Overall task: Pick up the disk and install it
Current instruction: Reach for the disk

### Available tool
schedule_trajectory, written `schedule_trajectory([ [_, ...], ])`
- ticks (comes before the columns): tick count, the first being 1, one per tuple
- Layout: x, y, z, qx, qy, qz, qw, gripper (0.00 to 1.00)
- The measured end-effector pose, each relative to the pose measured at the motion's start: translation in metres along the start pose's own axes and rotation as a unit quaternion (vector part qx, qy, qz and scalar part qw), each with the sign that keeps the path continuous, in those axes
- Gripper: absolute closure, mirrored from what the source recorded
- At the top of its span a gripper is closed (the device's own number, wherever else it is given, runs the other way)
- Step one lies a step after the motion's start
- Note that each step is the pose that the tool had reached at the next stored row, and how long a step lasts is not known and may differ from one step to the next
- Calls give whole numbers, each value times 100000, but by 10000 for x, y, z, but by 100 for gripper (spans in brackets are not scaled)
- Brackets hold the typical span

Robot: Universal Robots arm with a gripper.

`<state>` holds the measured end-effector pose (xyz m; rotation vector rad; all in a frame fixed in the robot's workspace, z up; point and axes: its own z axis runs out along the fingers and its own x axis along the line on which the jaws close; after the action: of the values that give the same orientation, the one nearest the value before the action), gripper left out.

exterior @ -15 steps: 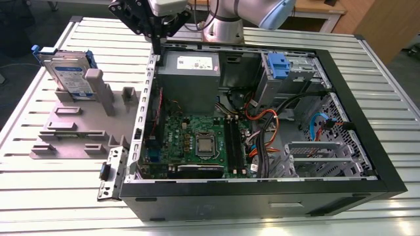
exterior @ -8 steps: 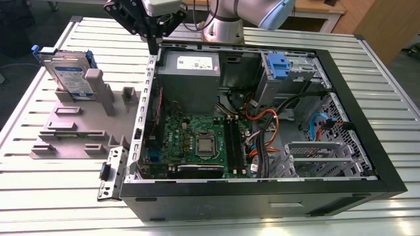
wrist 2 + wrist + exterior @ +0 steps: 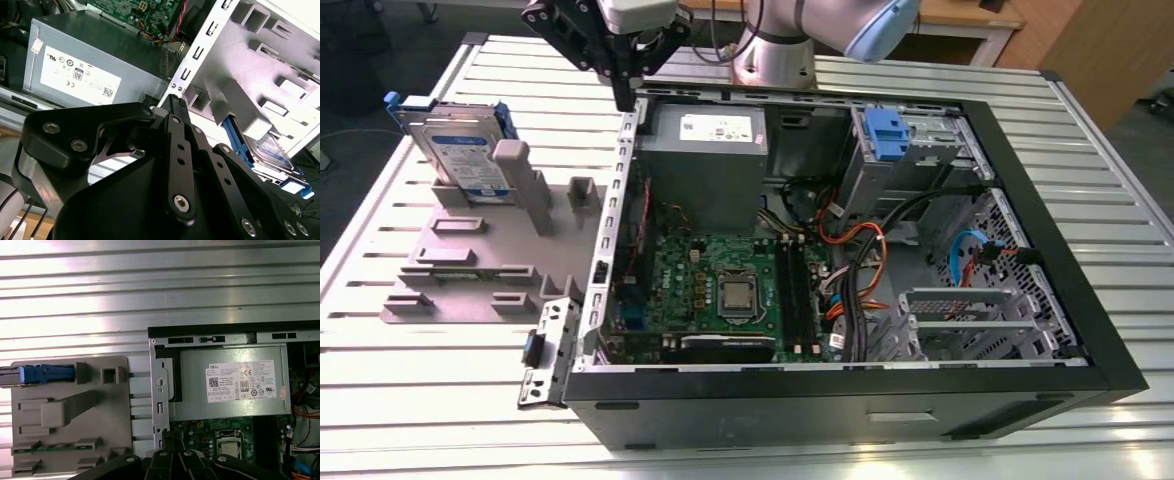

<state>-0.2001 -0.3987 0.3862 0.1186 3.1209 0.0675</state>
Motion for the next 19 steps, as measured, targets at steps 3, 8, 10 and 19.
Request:
schedule_trajectory([
  [3, 12, -1, 1, 11, 75, 1, 100000, 89],
  [8, 25, -2, 3, 15, 175, 5, 100000, 89],
  [10, 29, -2, 3, 17, 194, 10, 100000, 89],
  [19, 64, -5, 3, 15, 199, 11, 100000, 89],
])
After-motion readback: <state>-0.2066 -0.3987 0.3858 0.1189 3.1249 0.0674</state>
